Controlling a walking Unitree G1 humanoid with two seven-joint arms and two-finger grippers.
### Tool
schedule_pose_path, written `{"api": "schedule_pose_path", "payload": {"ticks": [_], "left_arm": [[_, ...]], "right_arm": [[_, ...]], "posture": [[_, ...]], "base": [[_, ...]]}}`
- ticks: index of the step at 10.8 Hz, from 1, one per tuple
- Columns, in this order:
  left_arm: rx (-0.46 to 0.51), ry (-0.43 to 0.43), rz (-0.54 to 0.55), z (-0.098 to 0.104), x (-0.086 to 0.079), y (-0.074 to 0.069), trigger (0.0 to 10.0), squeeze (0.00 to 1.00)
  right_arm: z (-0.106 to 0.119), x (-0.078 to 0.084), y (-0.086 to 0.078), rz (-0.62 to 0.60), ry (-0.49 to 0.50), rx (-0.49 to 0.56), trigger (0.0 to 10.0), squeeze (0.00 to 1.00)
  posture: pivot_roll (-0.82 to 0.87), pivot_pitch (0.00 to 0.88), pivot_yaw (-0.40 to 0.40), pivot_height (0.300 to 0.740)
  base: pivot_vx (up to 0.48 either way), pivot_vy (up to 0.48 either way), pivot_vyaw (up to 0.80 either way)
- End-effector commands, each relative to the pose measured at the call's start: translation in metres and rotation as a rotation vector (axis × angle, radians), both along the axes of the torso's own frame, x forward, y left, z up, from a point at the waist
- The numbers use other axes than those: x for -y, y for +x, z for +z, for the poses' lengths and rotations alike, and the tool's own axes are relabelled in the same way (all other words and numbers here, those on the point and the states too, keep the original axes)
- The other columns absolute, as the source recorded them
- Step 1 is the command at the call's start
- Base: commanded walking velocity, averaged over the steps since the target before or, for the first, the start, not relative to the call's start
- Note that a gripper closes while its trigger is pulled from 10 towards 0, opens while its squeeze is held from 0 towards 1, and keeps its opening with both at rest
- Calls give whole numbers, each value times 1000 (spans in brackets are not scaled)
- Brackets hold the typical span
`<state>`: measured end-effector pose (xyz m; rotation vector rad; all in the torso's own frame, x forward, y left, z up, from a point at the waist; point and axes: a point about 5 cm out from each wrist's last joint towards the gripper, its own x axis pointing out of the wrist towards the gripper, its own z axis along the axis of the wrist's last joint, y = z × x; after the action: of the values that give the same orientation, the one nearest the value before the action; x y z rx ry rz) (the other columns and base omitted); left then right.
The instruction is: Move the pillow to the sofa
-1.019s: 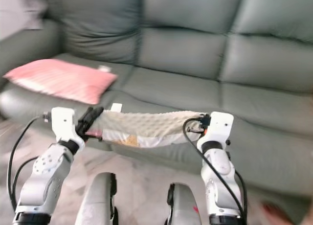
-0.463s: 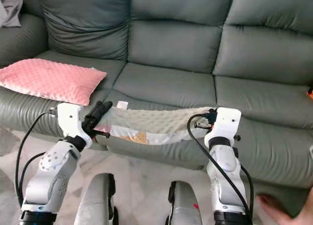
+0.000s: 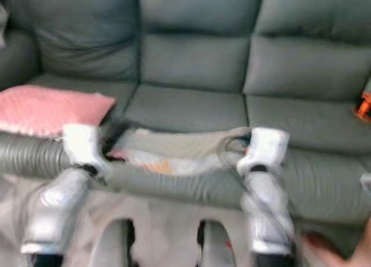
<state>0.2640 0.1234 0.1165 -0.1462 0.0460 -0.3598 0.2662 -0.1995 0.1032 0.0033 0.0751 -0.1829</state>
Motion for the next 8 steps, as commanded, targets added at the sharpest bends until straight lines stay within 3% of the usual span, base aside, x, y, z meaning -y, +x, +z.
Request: {"api": "schedule_pose_path", "payload": {"ticks": [1,3,6,8], "left_arm": [[22,23,23,6,-11,1,10000,0],[20,21,26,6,-10,1,10000,0],[29,47,69,5,-15,5,10000,0],[-4,83,133,-11,-25,31,10000,0]], "right_arm": [[8,-10,4,25,12,39,10000,0],[7,-11,5,37,22,36,10000,0],[2,-17,5,99,64,17,10000,0],[-11,-10,21,108,63,-34,10000,0]], "posture": [[7,34,1,611],[7,34,1,611],[5,43,6,611],[0,69,4,611]], "base": [[326,0,0],[283,0,0],[0,0,0],[0,0,0]]}}
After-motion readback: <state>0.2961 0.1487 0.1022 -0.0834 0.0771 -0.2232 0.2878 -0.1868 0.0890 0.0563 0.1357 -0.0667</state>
